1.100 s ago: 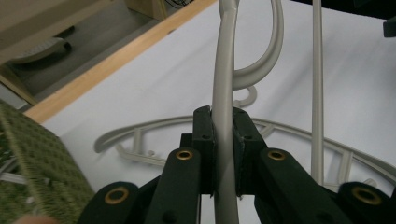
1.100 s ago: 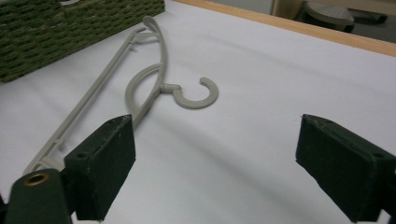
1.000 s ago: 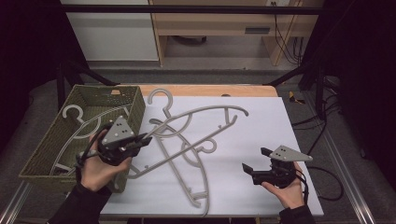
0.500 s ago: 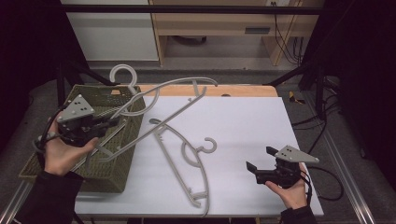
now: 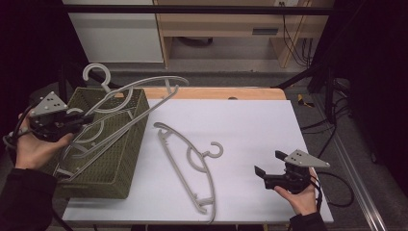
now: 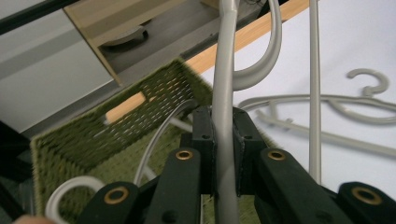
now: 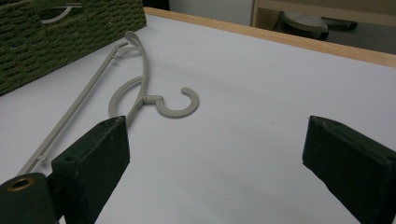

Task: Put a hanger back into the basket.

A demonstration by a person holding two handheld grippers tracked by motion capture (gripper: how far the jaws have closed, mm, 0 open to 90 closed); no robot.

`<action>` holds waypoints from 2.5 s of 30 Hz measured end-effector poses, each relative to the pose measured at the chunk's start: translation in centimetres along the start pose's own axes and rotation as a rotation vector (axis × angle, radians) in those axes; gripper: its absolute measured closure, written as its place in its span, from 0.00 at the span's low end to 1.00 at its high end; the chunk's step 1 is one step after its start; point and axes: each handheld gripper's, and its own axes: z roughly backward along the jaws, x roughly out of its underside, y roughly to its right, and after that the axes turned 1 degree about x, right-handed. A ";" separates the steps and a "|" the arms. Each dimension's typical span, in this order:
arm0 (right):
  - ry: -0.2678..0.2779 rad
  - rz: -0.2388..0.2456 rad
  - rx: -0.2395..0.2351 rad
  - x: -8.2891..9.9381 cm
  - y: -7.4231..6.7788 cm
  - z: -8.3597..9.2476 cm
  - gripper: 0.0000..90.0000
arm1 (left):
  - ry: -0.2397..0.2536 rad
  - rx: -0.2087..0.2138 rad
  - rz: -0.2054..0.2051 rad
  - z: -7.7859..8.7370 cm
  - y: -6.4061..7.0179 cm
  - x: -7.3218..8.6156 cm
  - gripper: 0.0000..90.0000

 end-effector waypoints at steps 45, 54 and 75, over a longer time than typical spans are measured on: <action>-0.004 -0.011 0.003 0.0 0.2 0.1 0.08 | -0.214 -0.173 0.190 -1.6 -6.5 11.0 0.91; -0.007 -0.007 0.006 0.0 0.1 0.0 0.08 | -0.253 -0.129 0.266 -4.0 -5.9 12.6 0.91; -0.004 -0.002 0.004 -0.3 -0.4 -0.1 0.08 | 0.021 -0.097 0.324 -2.5 -3.2 10.6 0.52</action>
